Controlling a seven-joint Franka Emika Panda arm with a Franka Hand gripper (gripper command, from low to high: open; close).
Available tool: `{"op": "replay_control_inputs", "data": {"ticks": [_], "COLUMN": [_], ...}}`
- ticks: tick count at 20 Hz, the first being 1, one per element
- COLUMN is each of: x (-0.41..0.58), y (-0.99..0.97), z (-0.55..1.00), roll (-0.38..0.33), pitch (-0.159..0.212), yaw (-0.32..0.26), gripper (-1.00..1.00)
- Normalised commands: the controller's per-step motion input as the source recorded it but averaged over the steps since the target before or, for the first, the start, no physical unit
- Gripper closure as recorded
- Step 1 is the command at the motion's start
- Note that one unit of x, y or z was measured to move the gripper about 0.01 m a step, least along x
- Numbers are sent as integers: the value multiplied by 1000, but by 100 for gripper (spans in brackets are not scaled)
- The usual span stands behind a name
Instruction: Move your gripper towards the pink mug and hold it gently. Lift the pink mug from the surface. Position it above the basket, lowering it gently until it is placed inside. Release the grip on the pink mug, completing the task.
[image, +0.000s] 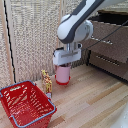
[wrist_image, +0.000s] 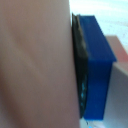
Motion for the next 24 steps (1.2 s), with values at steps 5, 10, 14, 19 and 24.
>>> {"op": "replay_control_inputs", "data": {"ticks": [5,10,14,19,24], "x": [315,191,85,54,4], "y": [302,675,825,774,798], "z": [766,691,521,330,210], "roll": [-57,-96,-94,-132,-115], "pitch": [152,42,-26,-76,-98], "yaw": [1,0,0,-1,-4], "gripper": [100,100,100,100,100]}}
